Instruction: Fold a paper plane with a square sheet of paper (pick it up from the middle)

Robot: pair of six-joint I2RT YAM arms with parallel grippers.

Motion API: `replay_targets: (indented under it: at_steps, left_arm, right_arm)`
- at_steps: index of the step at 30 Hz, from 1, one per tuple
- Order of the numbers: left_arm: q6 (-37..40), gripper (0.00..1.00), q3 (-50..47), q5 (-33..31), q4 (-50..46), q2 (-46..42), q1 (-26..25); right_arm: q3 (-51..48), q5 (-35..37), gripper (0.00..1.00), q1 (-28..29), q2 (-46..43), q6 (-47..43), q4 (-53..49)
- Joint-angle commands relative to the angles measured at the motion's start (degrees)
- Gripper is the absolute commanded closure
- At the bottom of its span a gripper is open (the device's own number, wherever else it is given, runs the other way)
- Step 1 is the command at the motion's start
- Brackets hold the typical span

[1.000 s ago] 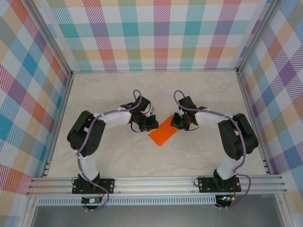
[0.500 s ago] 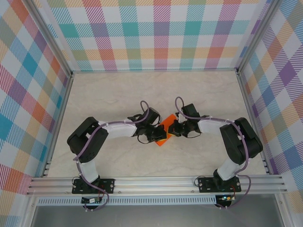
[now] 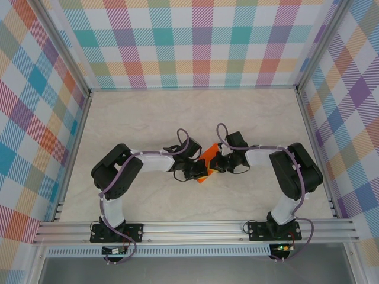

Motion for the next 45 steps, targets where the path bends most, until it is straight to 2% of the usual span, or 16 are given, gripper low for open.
replay_targets:
  at_steps: [1, 13, 21, 31, 38, 42, 45]
  left_arm:
    - [1.5, 1.0, 0.8, -1.4, -1.5, 0.6, -0.7]
    - [2.7, 1.0, -0.2, -3.0, -7.7, 1.2, -0.6]
    - [3.0, 1.0, -2.5, -4.4, -10.9, 1.0, -0.7]
    - [3.7, 1.0, -3.0, -5.8, -14.0, 0.4, -0.6]
    - [7.3, 1.0, -2.8, -7.3, -16.6, -0.8, 0.0]
    - [11.6, 1.0, -1.8, -7.2, -16.9, -1.3, 1.4]
    - [14.2, 1.0, 0.5, -5.9, -16.9, -1.1, 1.8]
  right_arm:
    - [-1.1, 0.1, 1.0, -0.2, 0.8, -2.3, 1.3]
    - [-4.6, 2.0, 1.0, -1.2, 0.8, -3.5, 7.3]
    - [-4.5, 2.8, 1.0, -7.8, 1.4, -3.9, 8.7]
    - [-1.9, 9.1, 1.0, -14.7, 1.8, -0.3, 5.3]
    - [-2.4, 15.6, 1.0, -17.1, -0.9, 2.6, 4.2]
    - [-2.3, 16.2, 1.0, -17.3, -4.0, 2.9, 3.4]
    - [-3.1, 13.2, 1.0, -17.2, -7.7, 2.7, 3.7]
